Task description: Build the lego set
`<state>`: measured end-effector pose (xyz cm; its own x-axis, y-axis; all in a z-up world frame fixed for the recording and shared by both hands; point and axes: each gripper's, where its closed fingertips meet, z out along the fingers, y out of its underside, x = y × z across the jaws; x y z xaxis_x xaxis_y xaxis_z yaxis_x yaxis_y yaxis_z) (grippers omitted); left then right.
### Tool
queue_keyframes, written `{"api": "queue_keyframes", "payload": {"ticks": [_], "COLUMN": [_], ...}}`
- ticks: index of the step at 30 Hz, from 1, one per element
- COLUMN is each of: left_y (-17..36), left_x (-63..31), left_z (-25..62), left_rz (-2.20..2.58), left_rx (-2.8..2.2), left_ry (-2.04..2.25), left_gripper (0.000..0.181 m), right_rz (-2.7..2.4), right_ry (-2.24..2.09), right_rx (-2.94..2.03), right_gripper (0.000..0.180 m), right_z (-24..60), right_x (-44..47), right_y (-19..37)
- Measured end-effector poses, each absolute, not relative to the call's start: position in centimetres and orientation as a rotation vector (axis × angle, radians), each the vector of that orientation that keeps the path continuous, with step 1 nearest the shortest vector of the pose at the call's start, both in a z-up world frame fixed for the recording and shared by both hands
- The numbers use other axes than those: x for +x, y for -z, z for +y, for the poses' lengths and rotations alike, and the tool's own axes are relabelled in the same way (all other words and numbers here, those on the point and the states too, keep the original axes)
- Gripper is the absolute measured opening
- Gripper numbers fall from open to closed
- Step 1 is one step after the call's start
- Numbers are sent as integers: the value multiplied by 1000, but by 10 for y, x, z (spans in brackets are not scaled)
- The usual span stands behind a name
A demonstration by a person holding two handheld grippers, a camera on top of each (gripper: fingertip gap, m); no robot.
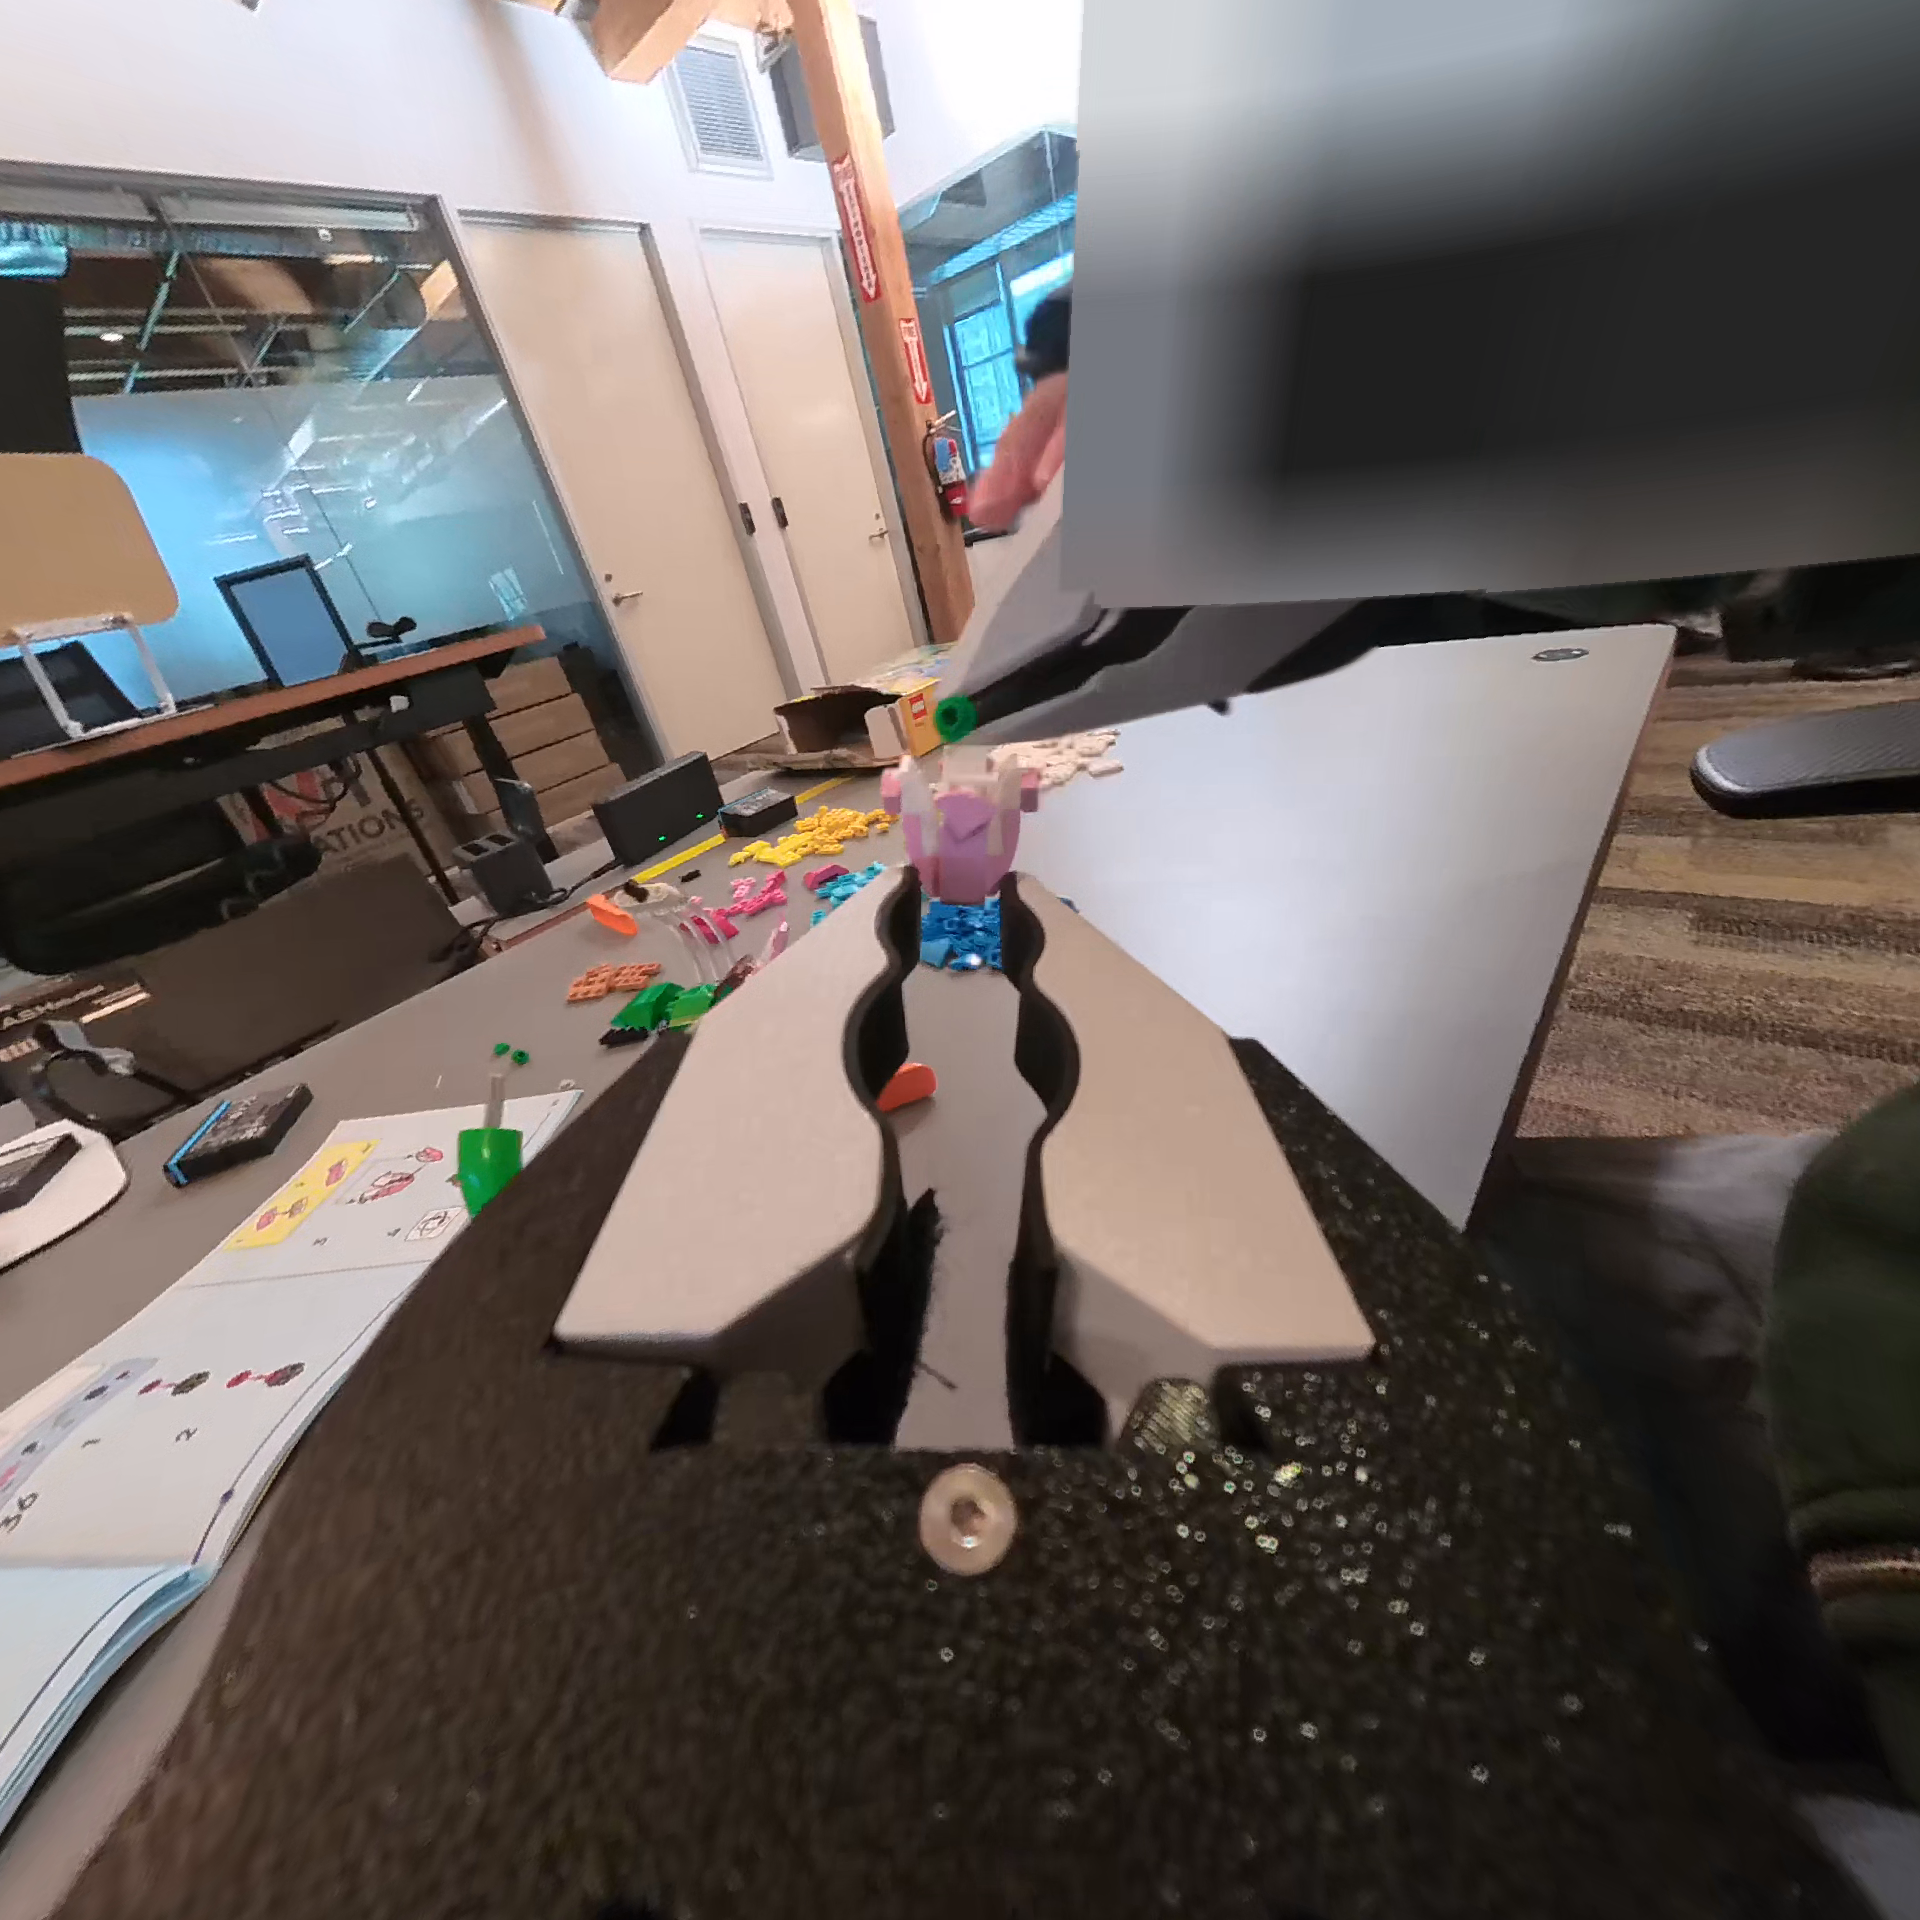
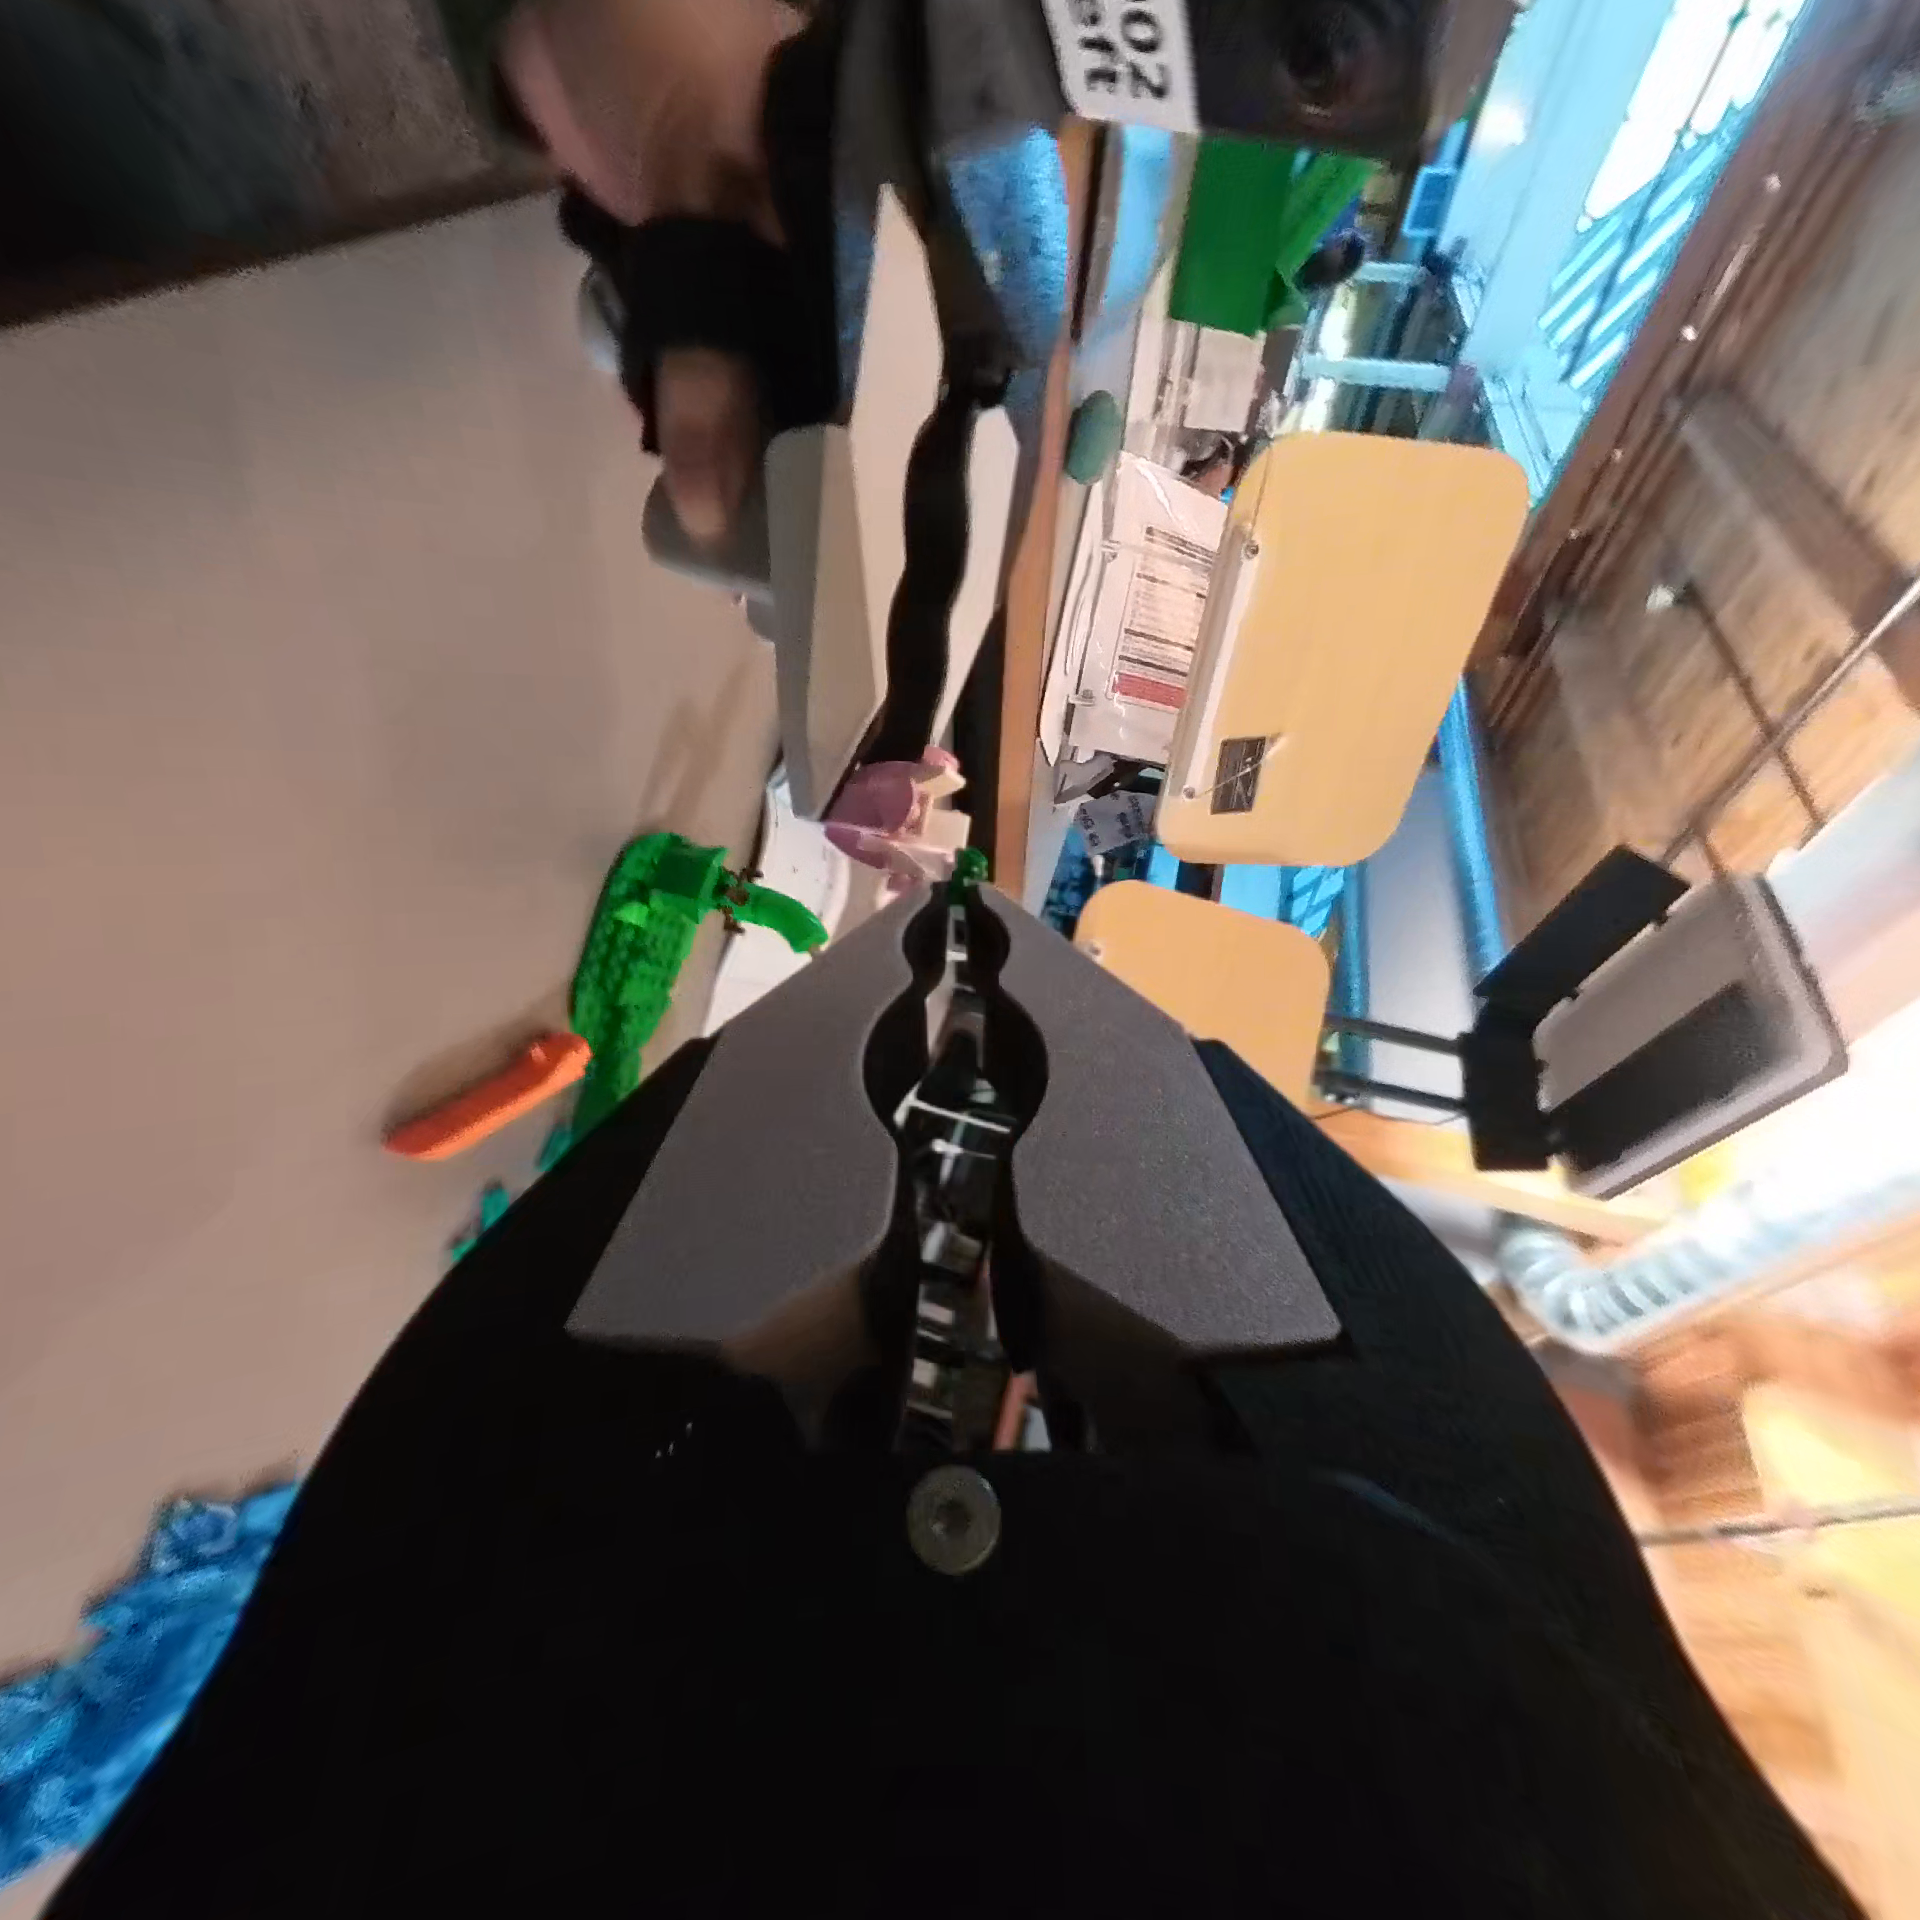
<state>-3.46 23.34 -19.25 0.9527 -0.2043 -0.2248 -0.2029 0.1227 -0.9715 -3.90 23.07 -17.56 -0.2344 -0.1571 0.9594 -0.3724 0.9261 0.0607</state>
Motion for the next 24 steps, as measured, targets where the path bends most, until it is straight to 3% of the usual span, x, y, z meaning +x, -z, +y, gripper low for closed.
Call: {"api": "queue_keyframes", "payload": {"ticks": [8,18,24], "left_y": [196,209,216], "left_x": [-39,-34,-24], "left_z": [232,241,243], "left_rz": [336,334,312], "left_rx": [-1451,-1551,-1657], "left_ry": [-42,31,184], "left_gripper": [13,13,13], "right_rz": [-1788,-1669,-1682], "right_ry": [-127,493,605], "right_rx": [452,1176,1405], "right_gripper": [0,1,1], "right_z": [232,241,245], "right_x": [-37,-38,-31], "right_y": [179,190,198]}}
